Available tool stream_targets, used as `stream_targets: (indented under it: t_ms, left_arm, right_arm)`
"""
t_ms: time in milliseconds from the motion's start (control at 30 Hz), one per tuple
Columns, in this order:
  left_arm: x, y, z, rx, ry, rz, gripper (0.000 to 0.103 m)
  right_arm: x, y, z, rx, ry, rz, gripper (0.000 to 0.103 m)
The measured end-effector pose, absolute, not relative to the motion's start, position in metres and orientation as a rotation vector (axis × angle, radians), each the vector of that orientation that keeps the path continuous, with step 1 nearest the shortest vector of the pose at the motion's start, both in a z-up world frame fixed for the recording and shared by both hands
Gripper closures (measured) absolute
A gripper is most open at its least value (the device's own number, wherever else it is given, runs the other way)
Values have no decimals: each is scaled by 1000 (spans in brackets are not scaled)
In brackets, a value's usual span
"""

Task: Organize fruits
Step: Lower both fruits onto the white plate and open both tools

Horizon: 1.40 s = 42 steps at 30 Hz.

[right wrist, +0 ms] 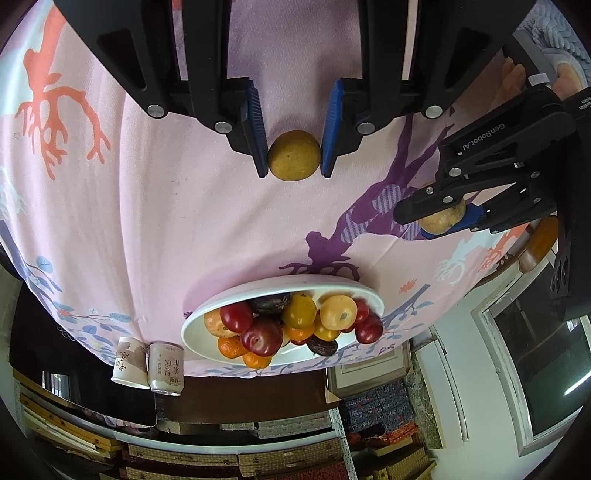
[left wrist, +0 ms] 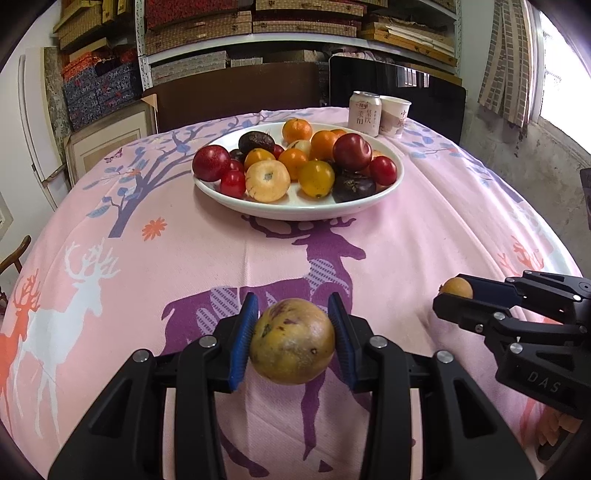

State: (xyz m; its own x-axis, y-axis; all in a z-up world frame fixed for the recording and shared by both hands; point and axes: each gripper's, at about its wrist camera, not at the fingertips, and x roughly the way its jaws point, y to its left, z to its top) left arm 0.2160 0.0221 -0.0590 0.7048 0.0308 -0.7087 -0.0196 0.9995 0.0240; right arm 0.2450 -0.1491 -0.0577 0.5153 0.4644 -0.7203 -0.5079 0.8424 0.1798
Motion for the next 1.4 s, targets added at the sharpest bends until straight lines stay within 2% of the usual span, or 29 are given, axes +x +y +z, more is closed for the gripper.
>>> stream_targets:
  t_ms: [167,367,600,1000,1033,1067,1100,1133,1333,1400]
  left_arm:
    - [219,23,-52,19,772,34,64]
    - [245,23,-33,60,747,44,64]
    - [298,31,-4,65,687,46,65]
    - [392,55,-2,-7,686,46,64]
    - [396,57,-4,-17,689,45,64]
    - [398,58,-6,-23,690,48,57]
    - [399,59,-8,-28,685,52,44]
    - [399,59,-9,-29,676,60,40]
    - [393,61,-13,-37,679,65,33]
    - [386,60,-12,-33,677,70,29]
  right_arm:
    - [247,-154,-49,-29,829,586,74]
    - [270,-150,-13,-46,777,584,74]
    - [334,-136,21,-25,722,548,74]
    - [409,-112,5,-5,734,520,74]
    - [411,-111,2,4,736,522,71]
    - [413,-111,-1,8,738,524,67]
    - [413,-109,-3,1,741,521,54]
    - [413,-109,-4,-6,737,518,50]
    - [407,-111,-1,-2,734,520,48]
    - [401,-114,2,-2,727,514,43]
